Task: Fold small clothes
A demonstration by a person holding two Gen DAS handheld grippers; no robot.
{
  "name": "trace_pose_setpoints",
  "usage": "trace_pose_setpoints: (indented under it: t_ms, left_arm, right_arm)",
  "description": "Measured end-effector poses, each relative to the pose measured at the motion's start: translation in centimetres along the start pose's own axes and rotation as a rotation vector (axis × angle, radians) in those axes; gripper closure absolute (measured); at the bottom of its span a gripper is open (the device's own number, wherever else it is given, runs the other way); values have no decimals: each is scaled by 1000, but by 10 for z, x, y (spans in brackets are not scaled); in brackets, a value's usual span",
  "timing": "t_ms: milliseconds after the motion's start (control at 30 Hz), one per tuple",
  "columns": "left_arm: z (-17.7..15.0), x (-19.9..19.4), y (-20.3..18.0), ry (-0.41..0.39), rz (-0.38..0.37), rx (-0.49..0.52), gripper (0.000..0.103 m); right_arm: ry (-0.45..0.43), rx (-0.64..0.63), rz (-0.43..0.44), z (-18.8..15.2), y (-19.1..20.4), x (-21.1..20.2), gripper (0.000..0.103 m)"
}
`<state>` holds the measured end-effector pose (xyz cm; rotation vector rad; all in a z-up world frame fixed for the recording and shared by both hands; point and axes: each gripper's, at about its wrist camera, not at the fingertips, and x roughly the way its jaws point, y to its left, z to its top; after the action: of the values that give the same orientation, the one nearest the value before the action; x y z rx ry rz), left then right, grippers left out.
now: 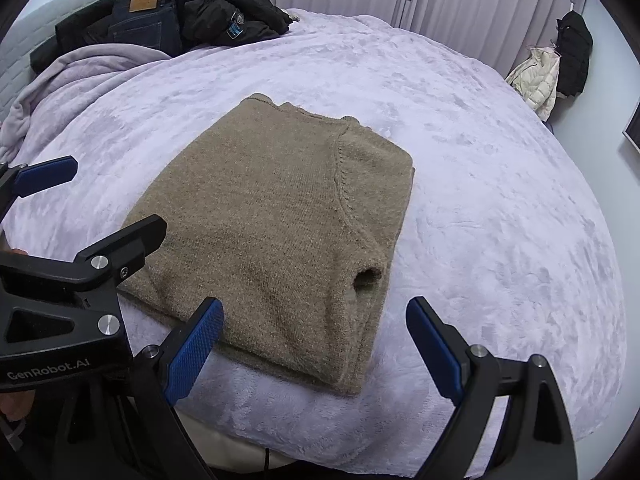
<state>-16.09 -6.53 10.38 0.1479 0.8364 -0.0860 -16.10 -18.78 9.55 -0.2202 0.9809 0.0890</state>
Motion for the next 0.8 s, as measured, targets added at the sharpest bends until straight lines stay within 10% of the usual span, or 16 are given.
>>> trace_pose_setpoints:
  t_ms: [800]
  left_arm:
    - [0, -5, -2, -9, -1, -14, 0]
  right_arm:
    - [-12, -9, -3, 2, -2, -4, 9]
